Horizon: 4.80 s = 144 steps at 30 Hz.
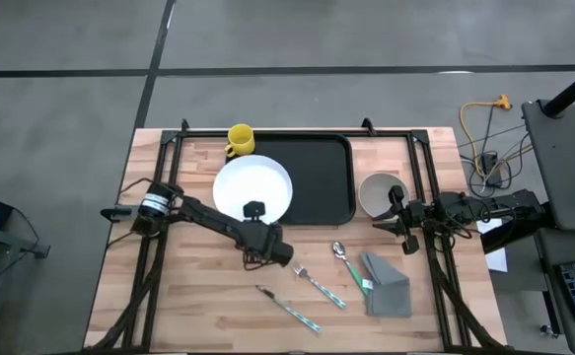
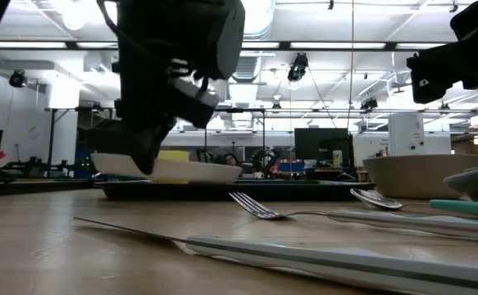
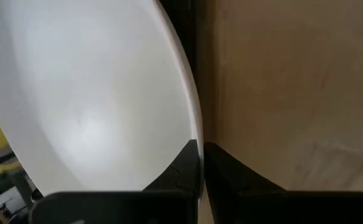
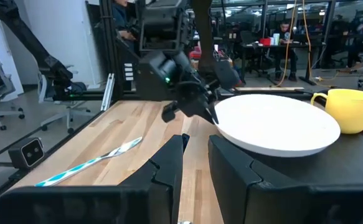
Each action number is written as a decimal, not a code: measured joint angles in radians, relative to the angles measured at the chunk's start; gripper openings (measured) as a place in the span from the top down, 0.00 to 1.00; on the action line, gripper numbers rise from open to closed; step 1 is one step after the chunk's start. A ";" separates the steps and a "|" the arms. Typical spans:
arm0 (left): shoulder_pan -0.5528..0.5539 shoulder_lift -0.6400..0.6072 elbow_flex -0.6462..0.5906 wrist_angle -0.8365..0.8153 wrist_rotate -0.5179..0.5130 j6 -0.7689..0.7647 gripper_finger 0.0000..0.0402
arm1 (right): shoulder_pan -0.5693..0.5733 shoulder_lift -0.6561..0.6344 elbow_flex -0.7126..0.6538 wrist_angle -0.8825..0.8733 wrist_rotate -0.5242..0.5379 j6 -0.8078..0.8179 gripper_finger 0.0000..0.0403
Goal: Set up tray
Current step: Put the white plate on the black serving tray, then put the gray bowl on top of the plate on the black serving tray
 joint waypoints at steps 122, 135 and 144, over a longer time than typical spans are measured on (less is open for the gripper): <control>0.082 -0.693 -0.453 0.780 0.107 0.118 0.75 | 0.000 0.000 0.000 0.000 0.000 -0.001 0.83; 0.082 -1.127 -0.907 1.256 0.159 0.100 0.75 | 0.000 0.000 0.000 0.000 0.000 0.000 0.83; 0.082 -1.346 -1.086 1.487 0.169 0.100 0.75 | 0.000 0.000 0.000 0.000 0.000 0.000 0.83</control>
